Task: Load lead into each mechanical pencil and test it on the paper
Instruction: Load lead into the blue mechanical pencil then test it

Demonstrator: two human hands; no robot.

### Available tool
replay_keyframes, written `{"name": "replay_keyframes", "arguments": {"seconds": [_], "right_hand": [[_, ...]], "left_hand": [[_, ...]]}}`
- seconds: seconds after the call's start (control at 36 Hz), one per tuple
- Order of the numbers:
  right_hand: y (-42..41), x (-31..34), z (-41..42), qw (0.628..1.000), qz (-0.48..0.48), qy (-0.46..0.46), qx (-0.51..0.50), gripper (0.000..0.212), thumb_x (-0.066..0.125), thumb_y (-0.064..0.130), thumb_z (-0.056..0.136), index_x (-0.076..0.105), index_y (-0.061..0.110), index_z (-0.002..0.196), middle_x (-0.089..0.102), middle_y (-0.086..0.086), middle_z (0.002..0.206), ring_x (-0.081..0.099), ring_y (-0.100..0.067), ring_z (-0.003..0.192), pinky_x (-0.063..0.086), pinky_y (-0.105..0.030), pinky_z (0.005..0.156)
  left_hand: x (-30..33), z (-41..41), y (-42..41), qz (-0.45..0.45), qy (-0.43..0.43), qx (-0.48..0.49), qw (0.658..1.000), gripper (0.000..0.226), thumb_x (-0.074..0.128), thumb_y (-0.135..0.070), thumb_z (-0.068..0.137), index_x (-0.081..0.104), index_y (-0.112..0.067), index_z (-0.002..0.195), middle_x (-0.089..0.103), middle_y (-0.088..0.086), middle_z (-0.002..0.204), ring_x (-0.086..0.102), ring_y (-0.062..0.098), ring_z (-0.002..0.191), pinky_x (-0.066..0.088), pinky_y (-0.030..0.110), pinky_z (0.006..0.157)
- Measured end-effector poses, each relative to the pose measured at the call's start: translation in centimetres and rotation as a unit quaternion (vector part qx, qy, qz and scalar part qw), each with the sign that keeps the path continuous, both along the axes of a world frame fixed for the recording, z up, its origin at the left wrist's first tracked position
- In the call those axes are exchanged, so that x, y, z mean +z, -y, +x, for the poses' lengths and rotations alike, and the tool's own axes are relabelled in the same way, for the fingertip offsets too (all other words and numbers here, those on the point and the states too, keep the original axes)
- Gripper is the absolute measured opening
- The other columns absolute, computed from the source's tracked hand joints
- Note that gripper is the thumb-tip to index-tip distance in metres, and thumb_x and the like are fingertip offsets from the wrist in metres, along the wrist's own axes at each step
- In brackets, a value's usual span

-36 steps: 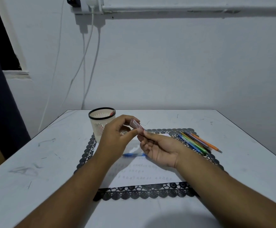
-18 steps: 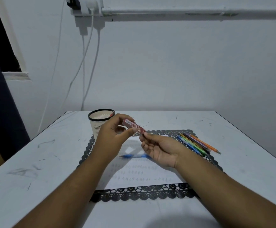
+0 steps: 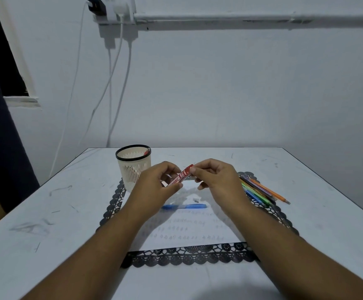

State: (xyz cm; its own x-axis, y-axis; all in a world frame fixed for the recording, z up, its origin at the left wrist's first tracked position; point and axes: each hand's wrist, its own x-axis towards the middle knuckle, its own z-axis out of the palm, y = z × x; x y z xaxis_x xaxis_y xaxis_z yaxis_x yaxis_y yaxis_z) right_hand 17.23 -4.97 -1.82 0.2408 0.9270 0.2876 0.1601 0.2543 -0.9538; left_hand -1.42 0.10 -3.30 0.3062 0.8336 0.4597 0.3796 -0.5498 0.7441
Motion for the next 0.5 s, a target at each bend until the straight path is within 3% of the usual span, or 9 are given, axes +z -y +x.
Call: {"name": "replay_keyframes", "arguments": {"seconds": [0.25,0.5], "right_hand": [[-0.06,-0.14,0.12,0.999,0.03,0.026,-0.011,0.011,0.074,0.01,0.096,0.08,0.019,0.095,0.079,0.009,0.087,0.074,-0.011,0.084,0.063,-0.027,0.066],[-0.31,-0.36,0.24,1.0,0.027,0.001,-0.013,0.009,0.074,0.007,0.094,0.076,0.015,0.095,0.078,-0.003,0.084,0.076,-0.017,0.084,0.064,-0.031,0.07]], "left_hand": [[-0.55,0.24,-0.11,0.003,-0.026,-0.006,1.0,0.032,0.085,-0.019,0.084,0.071,-0.034,0.108,0.071,-0.015,0.097,0.067,0.005,0.091,0.061,0.034,0.08],[-0.74,0.2,-0.23,0.0,-0.039,-0.011,0.999,0.031,0.085,-0.018,0.083,0.071,-0.037,0.103,0.07,-0.018,0.095,0.067,0.004,0.088,0.06,0.036,0.08]]}}
